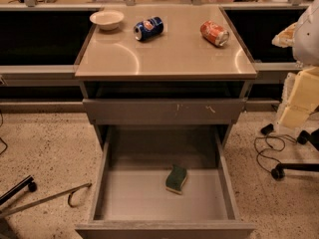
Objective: Pick sponge from middle drawer and place on counter
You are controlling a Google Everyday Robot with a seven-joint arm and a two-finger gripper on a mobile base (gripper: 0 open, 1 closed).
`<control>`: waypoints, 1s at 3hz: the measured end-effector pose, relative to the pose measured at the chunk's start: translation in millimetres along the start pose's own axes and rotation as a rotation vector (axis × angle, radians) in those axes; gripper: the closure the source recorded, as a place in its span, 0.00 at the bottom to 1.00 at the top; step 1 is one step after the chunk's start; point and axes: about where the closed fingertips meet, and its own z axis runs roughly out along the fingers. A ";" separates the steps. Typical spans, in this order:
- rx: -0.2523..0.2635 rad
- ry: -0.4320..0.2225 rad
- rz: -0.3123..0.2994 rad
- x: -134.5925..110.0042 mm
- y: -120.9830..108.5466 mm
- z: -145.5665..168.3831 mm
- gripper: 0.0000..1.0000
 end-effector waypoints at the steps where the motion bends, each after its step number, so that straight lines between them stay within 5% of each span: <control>1: 0.006 -0.008 -0.001 0.5 -1.8 2.3 0.00; 2: 0.006 -0.038 -0.004 5.3 -4.5 18.4 0.00; 3: -0.029 -0.145 -0.010 11.5 4.8 85.4 0.00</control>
Offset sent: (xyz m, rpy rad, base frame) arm 0.0394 -0.0212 -0.1043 0.1711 -0.0323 0.0654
